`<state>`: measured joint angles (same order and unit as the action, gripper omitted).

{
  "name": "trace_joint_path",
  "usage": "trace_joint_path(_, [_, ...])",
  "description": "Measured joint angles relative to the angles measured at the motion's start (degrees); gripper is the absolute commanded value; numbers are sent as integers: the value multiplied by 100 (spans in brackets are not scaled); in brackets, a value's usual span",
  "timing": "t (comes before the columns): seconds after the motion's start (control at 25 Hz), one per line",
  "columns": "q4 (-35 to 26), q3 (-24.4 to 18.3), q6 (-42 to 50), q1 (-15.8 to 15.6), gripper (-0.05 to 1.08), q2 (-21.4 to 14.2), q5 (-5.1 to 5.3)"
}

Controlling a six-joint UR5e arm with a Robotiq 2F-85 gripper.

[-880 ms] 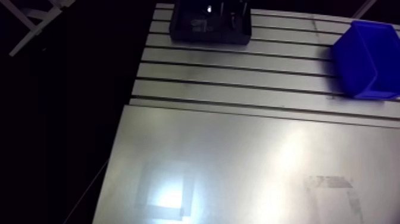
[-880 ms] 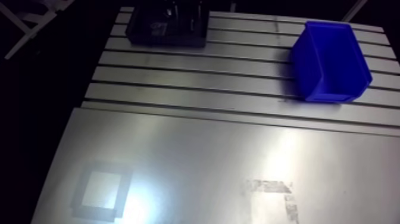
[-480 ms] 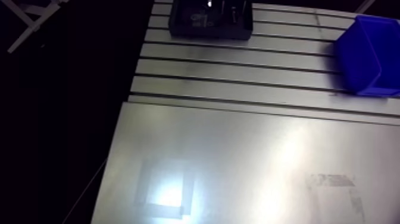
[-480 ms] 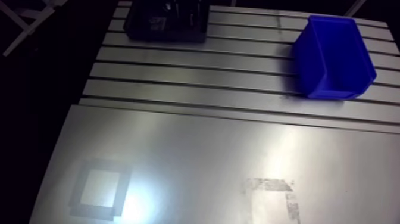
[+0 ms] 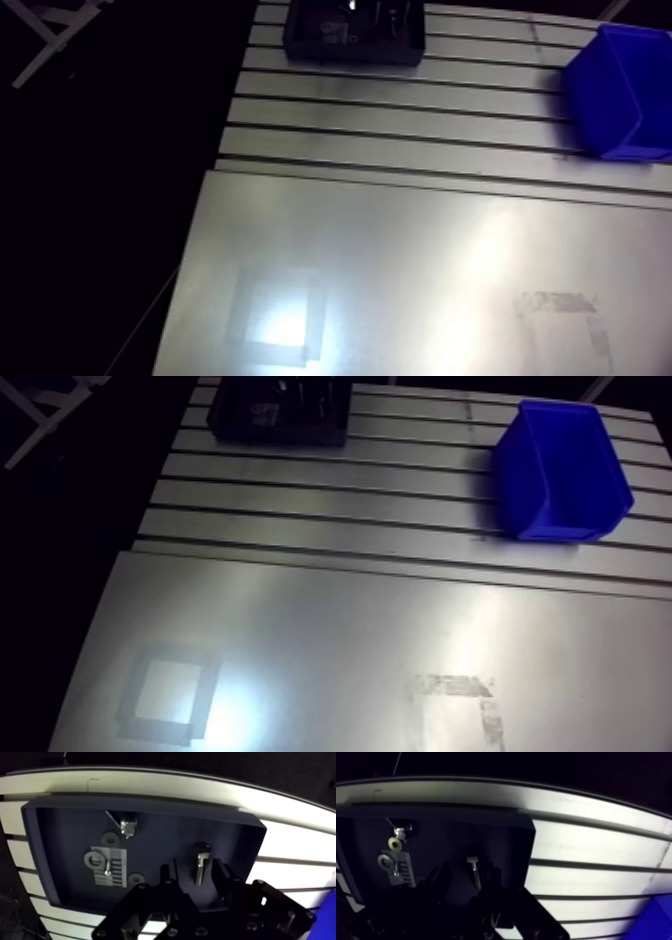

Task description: Pick up the M10 bolt from the tray and put it into the blue bin.

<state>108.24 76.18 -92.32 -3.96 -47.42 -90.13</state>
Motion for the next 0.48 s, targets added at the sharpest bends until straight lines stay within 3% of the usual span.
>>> trace_joint_path(0.48, [-8,0,0,0,62,-6,8])
